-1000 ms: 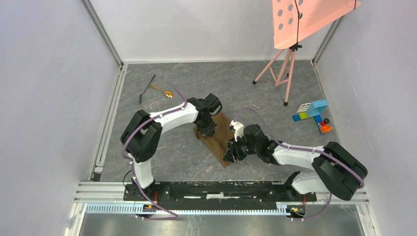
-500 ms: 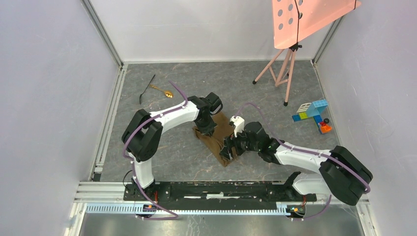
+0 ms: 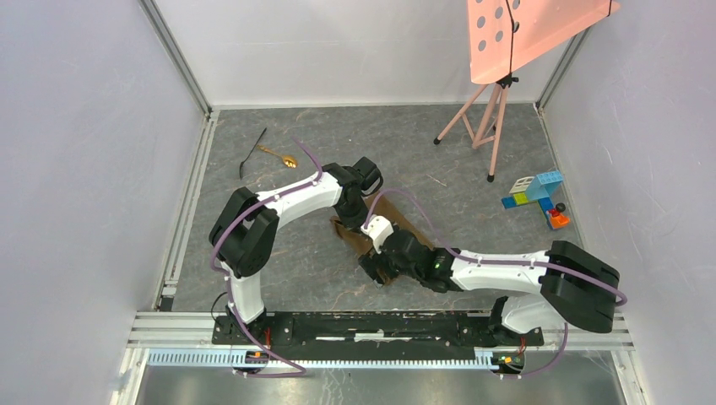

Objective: Fold the napkin into a case and place the utensils inside
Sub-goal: Fold the lower triangle-folded napkin at the center of the board.

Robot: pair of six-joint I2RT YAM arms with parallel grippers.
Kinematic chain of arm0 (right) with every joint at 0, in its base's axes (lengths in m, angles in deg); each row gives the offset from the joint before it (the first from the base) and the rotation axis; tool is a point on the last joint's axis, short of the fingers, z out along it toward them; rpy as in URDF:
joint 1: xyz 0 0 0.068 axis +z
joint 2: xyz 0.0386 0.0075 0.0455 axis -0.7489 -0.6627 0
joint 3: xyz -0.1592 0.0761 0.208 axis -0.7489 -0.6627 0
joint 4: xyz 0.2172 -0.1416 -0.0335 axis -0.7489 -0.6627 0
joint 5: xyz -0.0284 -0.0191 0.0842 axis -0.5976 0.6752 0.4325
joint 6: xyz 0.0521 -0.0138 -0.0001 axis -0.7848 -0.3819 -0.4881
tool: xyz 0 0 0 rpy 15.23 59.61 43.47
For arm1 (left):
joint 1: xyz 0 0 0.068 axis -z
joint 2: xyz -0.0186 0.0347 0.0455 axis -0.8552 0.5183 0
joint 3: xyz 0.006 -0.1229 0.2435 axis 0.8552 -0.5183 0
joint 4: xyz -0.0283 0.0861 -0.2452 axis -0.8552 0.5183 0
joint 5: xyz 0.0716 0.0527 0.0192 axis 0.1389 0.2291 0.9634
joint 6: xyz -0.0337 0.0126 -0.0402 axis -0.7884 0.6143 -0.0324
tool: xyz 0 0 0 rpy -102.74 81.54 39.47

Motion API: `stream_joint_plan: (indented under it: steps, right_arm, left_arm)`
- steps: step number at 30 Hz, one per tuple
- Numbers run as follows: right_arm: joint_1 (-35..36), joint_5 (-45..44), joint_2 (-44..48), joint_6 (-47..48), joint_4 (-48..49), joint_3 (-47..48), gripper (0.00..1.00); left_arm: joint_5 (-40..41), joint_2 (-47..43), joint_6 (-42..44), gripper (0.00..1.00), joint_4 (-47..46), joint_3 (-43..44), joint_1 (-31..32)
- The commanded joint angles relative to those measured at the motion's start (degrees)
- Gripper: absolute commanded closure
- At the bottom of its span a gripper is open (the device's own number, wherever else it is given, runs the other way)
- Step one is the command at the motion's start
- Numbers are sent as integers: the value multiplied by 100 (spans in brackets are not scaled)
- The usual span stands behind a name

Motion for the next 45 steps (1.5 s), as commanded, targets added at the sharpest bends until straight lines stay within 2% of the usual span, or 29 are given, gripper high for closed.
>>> stream_joint_plan:
  steps: [1, 4, 11, 13, 14, 15, 20, 22, 24, 27, 29, 33, 34, 36, 39, 41, 45]
  right_arm:
    - [251, -1436, -116, 247, -357, 254, 8]
    - [320, -1582, -102, 265, -387, 249, 17]
    - [384, -1910, -31, 154, -466, 280, 60]
    - [375, -1941, 14, 77, -448, 262, 80]
    - [376, -1954, 11, 14, -463, 261, 95]
    - [359, -1965, 8, -67, -473, 242, 100]
    - [132, -1527, 94, -430, -197, -100, 100]
    - [-66, -1207, 163, -578, 28, -295, 100]
    - [-259, -893, 218, -689, 234, -470, 100]
    - [-519, -537, 308, -779, 444, -658, 100]
    - [-641, -369, 359, -787, 524, -747, 100]
    - [-860, 7, 447, -818, 734, -871, 100]
    - [-895, 64, 454, -828, 767, -892, 100]
    - [-934, 113, 447, -839, 802, -900, 100]
    - [-954, 174, 435, -840, 834, -884, 100]
    - [-984, 189, 422, -832, 821, -855, 100]
    - [-1038, 228, 373, -791, 756, -757, 100]
  left_arm:
    - [224, 72, 263, 98, 64, 192, 11]
    - [217, 92, 268, 98, 65, 212, 13]
    - [238, 113, 298, 98, 64, 241, 13]
    - [271, 107, 323, 98, 64, 269, 12]
    - [278, 104, 353, 98, 60, 287, 6]
    - [266, 109, 396, 97, 58, 310, 5]
    - [232, 118, 771, 82, 48, 520, 4]
    - [232, 67, 1004, 69, 48, 584, -11]
    - [202, -72, 1171, 50, -31, 550, -30]
    - [-121, -425, 1469, 34, -414, 312, -111]
    - [-270, -742, 1659, 28, -549, 162, -174]
    - [-413, -1605, 1856, 24, -769, -509, -525]
    - [-429, -1881, 1870, 24, -898, -830, -690]
    - [-811, -2353, 1905, 32, -1256, -1490, -1136]
    - [-1608, -2720, 1925, 58, -1864, -2366, -1781]
    - [-1949, -2698, 1964, 70, -2064, -2558, -1992]
    - [-2297, -2303, 1991, 83, -2382, -2574, -2017]
